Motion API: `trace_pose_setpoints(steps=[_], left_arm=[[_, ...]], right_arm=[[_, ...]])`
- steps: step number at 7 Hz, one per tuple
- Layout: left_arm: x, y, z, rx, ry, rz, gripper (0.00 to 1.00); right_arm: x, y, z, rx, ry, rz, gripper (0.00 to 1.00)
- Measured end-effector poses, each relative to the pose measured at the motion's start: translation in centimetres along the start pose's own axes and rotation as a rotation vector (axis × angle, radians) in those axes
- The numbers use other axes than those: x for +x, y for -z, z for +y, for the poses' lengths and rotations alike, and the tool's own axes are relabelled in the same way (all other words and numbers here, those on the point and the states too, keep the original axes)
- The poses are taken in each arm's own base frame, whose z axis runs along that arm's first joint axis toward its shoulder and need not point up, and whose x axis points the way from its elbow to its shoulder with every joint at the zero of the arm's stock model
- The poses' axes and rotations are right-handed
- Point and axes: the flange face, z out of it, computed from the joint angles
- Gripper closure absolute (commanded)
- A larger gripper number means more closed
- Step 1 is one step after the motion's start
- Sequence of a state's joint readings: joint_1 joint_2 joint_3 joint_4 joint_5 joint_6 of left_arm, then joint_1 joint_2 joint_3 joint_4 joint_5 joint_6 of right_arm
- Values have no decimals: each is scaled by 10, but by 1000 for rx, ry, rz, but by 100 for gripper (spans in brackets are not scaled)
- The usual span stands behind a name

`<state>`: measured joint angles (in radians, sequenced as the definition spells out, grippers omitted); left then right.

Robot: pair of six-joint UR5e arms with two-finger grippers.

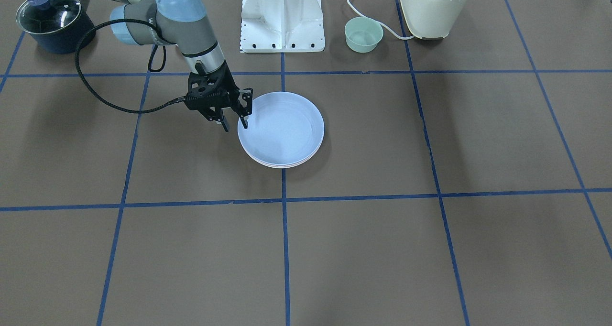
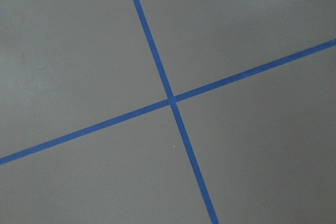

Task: Stack three plates with pink and blue
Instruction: 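Open the right gripper and withdraw it away from the stack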

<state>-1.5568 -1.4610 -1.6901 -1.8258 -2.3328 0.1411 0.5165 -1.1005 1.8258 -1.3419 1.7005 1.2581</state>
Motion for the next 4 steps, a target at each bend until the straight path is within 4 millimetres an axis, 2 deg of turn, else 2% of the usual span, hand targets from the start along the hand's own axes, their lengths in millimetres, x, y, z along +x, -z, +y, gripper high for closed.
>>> trace_pose_setpoints(steps=[1,2,4], left_arm=[[-2,-4,5,-29,28,2,0],[-7,-8,11,-73,64,-8,0],[-13,-13,25,-121,88,-38,0]], right_arm=[[19,13,-35,-32,-8,19,0],[54,30,-78,-51,10,31,0],[149,75,-155,-106,107,61,0]])
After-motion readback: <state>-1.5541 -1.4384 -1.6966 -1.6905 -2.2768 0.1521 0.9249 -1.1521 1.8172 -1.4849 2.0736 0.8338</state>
